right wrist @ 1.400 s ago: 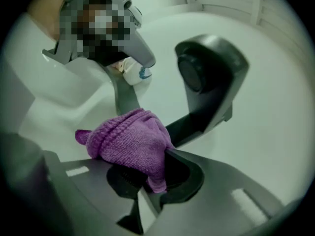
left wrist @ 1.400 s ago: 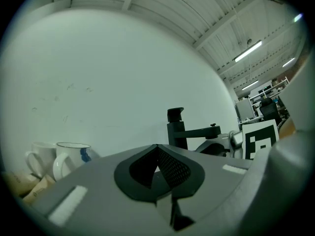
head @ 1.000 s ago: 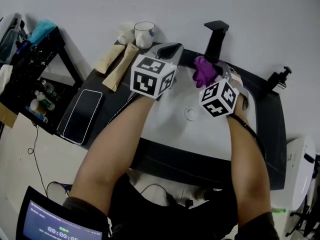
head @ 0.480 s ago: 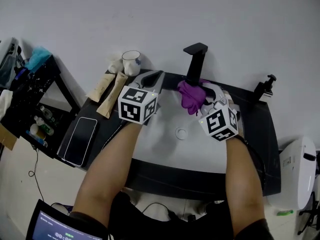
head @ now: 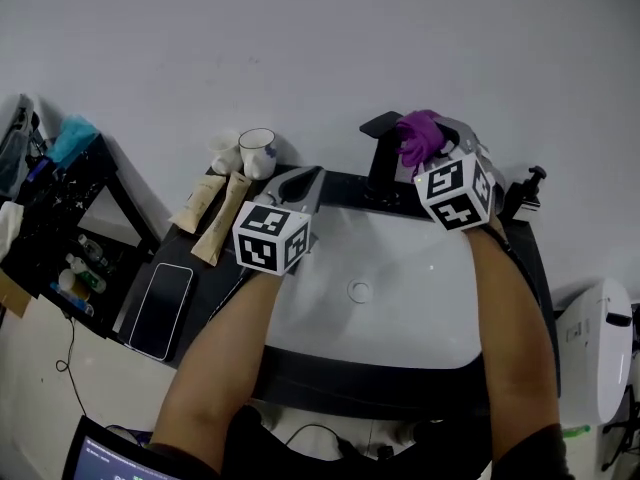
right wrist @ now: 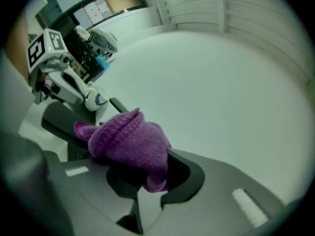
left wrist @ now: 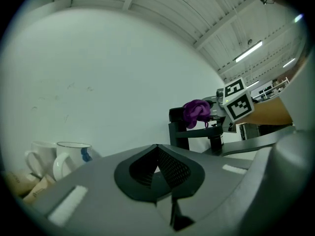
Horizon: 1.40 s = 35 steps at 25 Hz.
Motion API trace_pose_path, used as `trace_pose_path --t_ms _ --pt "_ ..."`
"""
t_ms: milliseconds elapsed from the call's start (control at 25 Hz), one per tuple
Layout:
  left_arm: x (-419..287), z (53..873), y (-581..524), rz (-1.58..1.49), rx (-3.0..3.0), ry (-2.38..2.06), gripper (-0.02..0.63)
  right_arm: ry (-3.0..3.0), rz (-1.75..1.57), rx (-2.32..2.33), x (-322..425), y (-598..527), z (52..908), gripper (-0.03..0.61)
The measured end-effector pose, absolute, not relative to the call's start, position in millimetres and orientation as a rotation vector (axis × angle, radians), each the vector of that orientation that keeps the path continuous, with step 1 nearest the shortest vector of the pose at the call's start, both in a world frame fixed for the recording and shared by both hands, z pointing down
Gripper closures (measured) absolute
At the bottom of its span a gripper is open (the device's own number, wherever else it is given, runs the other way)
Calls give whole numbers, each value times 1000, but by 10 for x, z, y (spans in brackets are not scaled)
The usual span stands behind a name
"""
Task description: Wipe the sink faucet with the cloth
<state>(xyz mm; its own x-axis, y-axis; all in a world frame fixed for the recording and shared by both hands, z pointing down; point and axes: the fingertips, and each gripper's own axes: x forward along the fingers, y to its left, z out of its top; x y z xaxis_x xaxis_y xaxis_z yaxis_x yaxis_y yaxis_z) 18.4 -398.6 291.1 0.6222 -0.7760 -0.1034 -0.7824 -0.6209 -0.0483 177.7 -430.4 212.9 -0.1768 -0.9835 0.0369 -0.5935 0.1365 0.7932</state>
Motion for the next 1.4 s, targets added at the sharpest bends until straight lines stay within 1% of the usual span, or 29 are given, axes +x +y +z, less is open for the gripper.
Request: trace_pose_path --t_ms 120,280,720,1040,1240,1400 --pt "136 2904 -4016 159 -2770 1351 597 -1755 -863 1365 1781 -4470 2354 520" --pt "80 2893 -4069 228 -2808 1373 597 -1667 -938 1191 1696 -4529 2724 518" --pt "220 2952 -4040 98 -2772 1314 597 -1587 -947 1018 1638 -4511 3281 518" --pt "227 2954 -4052 97 -2777 1310 597 -1568 -880 819 1629 -4389 3790 520" --pt "188 2968 -4062 85 -2772 1329 597 -1648 -826 943 1646 -4126 3677 520" --pt "88 2960 -4070 111 -2775 1372 597 -1897 -666 1079 1451 -3643 3500 517"
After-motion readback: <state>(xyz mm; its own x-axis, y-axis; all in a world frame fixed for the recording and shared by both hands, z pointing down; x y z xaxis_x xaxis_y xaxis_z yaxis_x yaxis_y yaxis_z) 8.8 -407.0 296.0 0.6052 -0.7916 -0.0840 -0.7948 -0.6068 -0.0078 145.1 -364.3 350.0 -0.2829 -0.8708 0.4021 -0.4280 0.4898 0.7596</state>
